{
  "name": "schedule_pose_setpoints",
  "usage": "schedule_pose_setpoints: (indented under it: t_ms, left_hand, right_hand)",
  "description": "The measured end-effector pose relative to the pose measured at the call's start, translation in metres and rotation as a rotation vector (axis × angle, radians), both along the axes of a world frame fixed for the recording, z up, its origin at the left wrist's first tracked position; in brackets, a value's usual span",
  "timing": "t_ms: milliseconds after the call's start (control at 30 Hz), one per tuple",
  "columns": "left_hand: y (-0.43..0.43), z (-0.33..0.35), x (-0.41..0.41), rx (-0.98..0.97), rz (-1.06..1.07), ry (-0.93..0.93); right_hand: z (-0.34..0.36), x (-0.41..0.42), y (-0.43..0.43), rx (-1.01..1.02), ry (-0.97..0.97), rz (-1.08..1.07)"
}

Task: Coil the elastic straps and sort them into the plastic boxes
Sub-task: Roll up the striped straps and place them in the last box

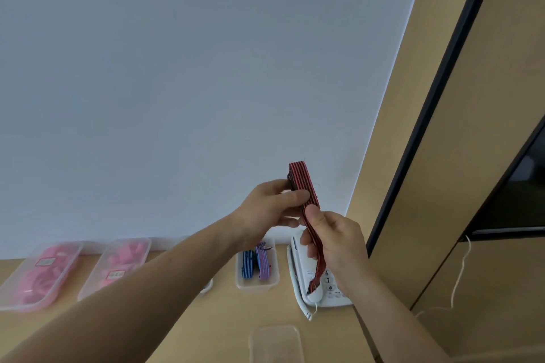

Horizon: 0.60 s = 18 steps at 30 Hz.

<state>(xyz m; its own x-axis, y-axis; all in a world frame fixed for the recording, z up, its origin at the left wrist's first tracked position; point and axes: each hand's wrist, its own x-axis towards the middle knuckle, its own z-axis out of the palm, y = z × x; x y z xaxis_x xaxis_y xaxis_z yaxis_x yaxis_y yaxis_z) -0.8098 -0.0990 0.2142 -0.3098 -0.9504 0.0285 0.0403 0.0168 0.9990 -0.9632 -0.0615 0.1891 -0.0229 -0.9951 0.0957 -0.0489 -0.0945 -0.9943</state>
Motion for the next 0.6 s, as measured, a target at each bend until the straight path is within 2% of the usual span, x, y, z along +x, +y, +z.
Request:
schedule_pose_setpoints:
  t_ms: [100,233,600]
  left_hand:
    - [-0.002,0.006,0.000,-0.121,0.072,-0.020]
    - [-0.002,0.007,0.001,-0.395,0.141,-0.266]
    - [-0.004,-0.011,0.016,-0.980,0.155,-0.693]
  right_hand:
    - [-0.003,0.000,-0.001,0.033,0.022,-0.025]
    - [-0.002,0.003,-0.001,0.061,-0.007,0.012]
    - [0.002,0.002,0.002,0.126,-0.175,0.095]
